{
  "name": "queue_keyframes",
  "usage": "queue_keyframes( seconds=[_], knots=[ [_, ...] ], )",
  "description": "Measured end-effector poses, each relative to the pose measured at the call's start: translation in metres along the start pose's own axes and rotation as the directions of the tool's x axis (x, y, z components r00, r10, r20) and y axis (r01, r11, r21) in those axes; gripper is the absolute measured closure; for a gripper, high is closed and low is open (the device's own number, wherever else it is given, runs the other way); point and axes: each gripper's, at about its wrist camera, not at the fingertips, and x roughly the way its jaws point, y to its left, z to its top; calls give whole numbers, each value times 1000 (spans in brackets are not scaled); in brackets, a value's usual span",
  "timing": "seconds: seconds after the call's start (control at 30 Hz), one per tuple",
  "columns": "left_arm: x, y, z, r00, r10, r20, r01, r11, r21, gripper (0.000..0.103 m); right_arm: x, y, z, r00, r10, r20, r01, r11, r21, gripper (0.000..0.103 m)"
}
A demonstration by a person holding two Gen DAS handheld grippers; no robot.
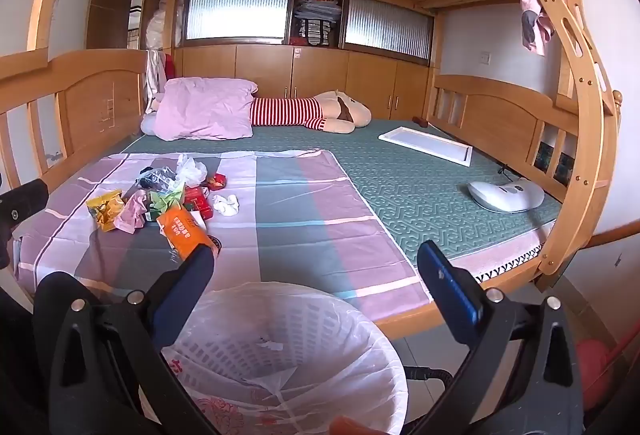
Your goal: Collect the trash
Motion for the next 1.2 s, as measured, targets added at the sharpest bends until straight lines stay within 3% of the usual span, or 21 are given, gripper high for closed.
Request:
queue_keyframes(
  seconds=[1.2],
  knots=[
    [2, -3, -12, 1000, -1, -13, 1, 1000, -2, 4, 0, -2, 1, 1000, 9, -4, -9, 1000, 14, 3]
  ],
)
